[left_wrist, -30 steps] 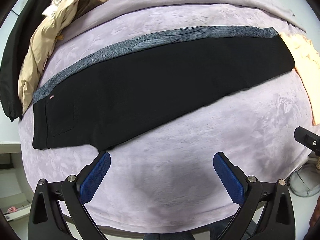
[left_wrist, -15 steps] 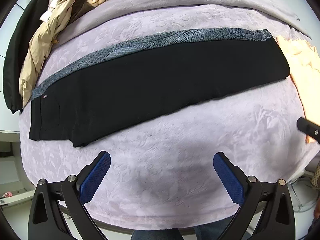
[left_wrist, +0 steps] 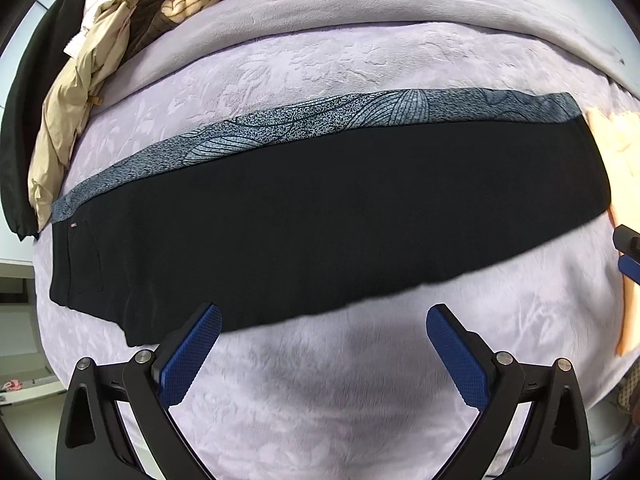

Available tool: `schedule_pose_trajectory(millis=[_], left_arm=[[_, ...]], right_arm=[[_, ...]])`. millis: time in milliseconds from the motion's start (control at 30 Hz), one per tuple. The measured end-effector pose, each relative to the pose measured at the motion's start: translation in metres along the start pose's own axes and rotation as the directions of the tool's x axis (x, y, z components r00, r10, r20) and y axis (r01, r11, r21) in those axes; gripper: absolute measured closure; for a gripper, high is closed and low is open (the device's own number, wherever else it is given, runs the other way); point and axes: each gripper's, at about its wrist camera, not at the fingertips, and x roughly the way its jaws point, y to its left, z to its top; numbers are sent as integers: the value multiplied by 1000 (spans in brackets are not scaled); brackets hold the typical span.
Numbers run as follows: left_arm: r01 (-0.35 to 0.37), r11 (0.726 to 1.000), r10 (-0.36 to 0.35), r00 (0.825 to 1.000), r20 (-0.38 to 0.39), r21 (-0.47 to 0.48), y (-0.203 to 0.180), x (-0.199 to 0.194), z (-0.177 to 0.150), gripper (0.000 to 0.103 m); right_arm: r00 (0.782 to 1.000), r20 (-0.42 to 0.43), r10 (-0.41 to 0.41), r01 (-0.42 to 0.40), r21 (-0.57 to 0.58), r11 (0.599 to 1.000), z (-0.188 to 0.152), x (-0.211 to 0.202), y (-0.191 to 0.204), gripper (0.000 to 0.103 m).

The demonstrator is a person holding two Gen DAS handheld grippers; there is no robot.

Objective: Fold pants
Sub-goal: 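Grasp the pant leg end with the right gripper and lift it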

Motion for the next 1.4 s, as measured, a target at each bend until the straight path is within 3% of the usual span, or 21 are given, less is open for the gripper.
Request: schedule_pose_trajectory(millis=[133,267,500,533,700,833,1200,1267,1333,1400], left_arm=[[2,1000,-2,1000,1,-16,0,11,8,0],[-37,998,39,999,28,-42,-1,27,20,0],[9,996,-3,998,59,-93,-6,53,38,0],[13,995,-8,998,57,-94,-7,56,39,0],[22,997,-18,999,51,-80,-12,68,41,0],[17,998,-13,998,60,-67,-13,67,40,0],[16,997,-12,998,58,-73,-14,68,41,0],[15,997,-11,998,59,-70,-11,71,38,0],[13,998,-9,998,56,-65,-10,73,36,0],[22,998,-19,999,44,-67,-8,73,35,2]], right_arm=[[997,1,82,-82,48,995,6,16,-9,10],[977,20,211,-212,113,971,9,34,-25,10],[903,112,416,-430,171,887,17,51,-51,11],[894,117,432,-447,172,878,18,53,-52,17],[879,109,465,-478,198,856,22,65,-62,34],[858,130,497,-514,214,831,22,68,-65,34],[860,126,494,-510,212,834,13,68,-62,34],[843,169,511,-538,240,808,19,73,-64,34],[812,213,544,-584,272,765,27,81,-63,34],[790,238,565,-613,300,731,33,86,-60,51]])
